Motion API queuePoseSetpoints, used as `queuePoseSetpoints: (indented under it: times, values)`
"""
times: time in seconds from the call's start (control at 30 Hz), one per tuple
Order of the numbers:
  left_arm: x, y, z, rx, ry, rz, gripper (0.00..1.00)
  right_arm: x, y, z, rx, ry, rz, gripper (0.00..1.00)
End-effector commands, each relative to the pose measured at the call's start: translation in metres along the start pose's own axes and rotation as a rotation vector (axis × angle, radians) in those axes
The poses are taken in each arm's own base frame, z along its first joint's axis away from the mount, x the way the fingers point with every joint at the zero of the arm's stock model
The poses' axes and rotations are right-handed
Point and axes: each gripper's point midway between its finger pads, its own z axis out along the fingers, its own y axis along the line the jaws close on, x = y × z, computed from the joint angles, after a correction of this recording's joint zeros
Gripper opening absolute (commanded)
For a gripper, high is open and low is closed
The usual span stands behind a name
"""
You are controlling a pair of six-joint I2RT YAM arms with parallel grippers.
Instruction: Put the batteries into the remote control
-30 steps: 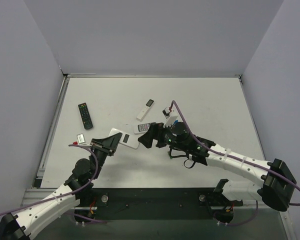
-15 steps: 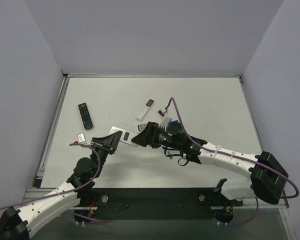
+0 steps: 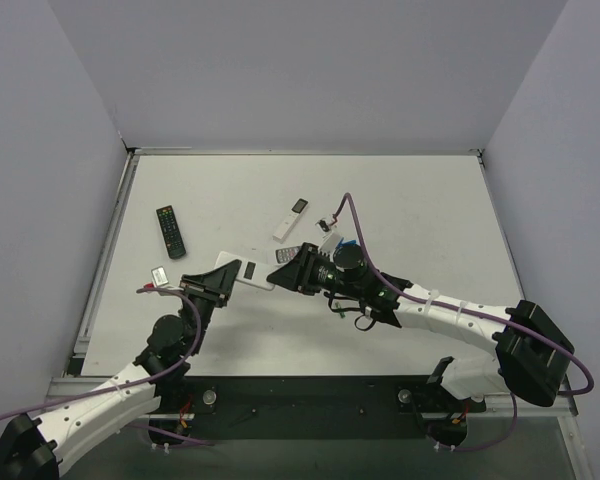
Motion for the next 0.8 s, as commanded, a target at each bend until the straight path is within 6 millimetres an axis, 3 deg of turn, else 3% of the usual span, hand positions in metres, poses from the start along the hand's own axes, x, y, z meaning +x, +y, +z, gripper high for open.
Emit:
queuePoseSetpoints:
  times: [0.0,0.13,0.27,0.37,0.5,0.77]
  values:
    - [-0.020,-0.020,-0.009,0.117,-0.081,-0.089,0.00,0.005,-0.019,0.000,0.053,0.008,0.015,0.26]
    - [-0.026,-0.024,-0.010,0.135,-0.103,-0.100,0.00,0.007,-0.027,0.001,0.085,0.014,0.024,0.20]
    - [-0.022,-0.023,-0.009,0.132,-0.084,-0.085,0.00,0.004,-0.018,0.001,0.043,0.005,0.023,0.20]
    - [-0.017,-0.018,-0.008,0.116,-0.066,-0.086,0.00,-0.002,-0.007,-0.001,-0.011,-0.018,0.015,0.27]
    - [-0.014,-0.017,-0.008,0.119,-0.050,-0.092,0.00,-0.007,0.005,-0.001,-0.064,-0.028,-0.002,0.43]
    - [-0.006,-0.020,-0.006,0.123,-0.014,-0.072,0.00,-0.019,0.023,0.002,-0.148,-0.038,-0.016,0.47]
